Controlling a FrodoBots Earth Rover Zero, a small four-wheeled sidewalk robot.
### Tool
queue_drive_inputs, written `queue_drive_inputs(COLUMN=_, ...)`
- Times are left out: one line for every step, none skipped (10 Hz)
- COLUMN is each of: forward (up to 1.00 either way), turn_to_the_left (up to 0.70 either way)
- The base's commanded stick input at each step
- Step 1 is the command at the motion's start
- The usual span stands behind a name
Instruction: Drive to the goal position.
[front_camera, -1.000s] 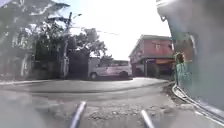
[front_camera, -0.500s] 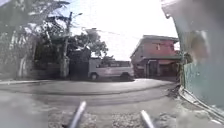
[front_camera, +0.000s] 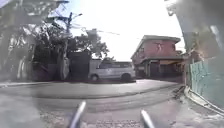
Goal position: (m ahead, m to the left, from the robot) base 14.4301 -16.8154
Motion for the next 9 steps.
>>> queue_drive_inputs(forward=0.5, turn_to_the_left=0.0)
queue_drive_inputs(forward=0.5, turn_to_the_left=0.0)
queue_drive_inputs(forward=0.5, turn_to_the_left=0.0)
queue_drive_inputs(forward=0.5, turn_to_the_left=0.0)
queue_drive_inputs(forward=0.5, turn_to_the_left=0.0)
queue_drive_inputs(forward=0.5, turn_to_the_left=0.0)
queue_drive_inputs(forward=0.5, turn_to_the_left=0.0)
queue_drive_inputs(forward=0.5, turn_to_the_left=0.0)
queue_drive_inputs(forward=0.5, turn_to_the_left=0.0)
